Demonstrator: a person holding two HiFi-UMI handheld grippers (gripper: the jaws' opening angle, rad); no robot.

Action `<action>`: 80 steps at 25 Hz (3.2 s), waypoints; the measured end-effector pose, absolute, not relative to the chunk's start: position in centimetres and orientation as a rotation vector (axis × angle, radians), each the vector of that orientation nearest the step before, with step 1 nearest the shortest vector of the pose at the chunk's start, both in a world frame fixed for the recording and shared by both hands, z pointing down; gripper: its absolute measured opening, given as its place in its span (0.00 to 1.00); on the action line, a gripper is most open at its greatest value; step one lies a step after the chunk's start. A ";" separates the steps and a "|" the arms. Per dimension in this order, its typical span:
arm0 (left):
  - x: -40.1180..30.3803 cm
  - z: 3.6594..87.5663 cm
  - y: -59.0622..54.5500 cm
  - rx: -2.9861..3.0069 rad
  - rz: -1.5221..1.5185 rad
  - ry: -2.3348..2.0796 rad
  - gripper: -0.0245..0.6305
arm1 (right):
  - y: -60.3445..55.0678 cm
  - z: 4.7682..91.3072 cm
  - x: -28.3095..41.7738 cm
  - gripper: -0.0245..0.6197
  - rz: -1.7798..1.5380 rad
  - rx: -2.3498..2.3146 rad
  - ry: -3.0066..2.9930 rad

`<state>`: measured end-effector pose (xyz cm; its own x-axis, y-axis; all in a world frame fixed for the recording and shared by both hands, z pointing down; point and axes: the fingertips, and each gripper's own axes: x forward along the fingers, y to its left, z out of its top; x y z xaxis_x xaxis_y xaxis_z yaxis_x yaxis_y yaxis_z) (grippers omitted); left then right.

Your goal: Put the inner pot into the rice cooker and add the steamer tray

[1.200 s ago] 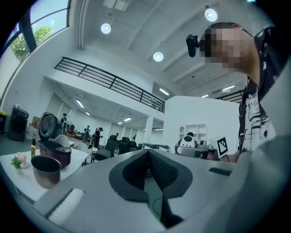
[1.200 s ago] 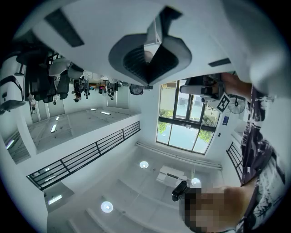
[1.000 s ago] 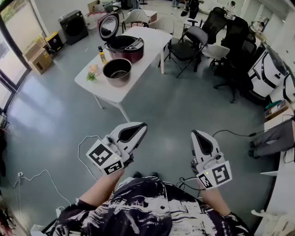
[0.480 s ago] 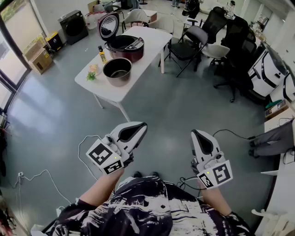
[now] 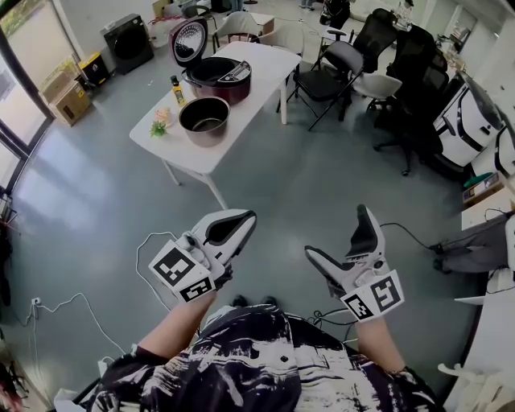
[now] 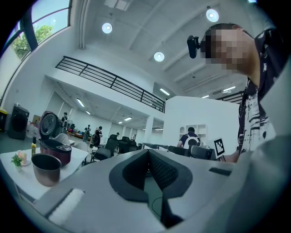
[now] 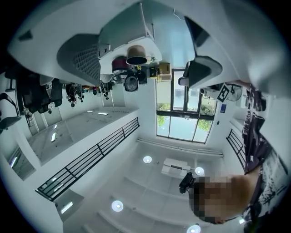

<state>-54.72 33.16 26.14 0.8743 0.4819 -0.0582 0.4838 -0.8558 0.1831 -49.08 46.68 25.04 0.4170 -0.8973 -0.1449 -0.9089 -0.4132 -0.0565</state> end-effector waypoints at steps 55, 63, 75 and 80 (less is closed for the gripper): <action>-5.3 29.7 17.3 2.865 0.045 0.727 0.04 | 30.0 27.5 -0.5 0.90 0.066 -2.536 1.745; 6.1 28.6 18.6 2.929 0.007 0.459 0.04 | 29.8 27.2 12.1 0.90 0.047 -2.339 2.022; 9.1 30.7 13.3 2.947 0.072 0.065 0.04 | 22.1 28.7 18.4 0.90 -0.007 -2.034 2.305; 9.2 31.3 8.9 2.932 0.010 -0.039 0.04 | 16.7 29.0 18.6 0.90 -0.009 -1.941 2.434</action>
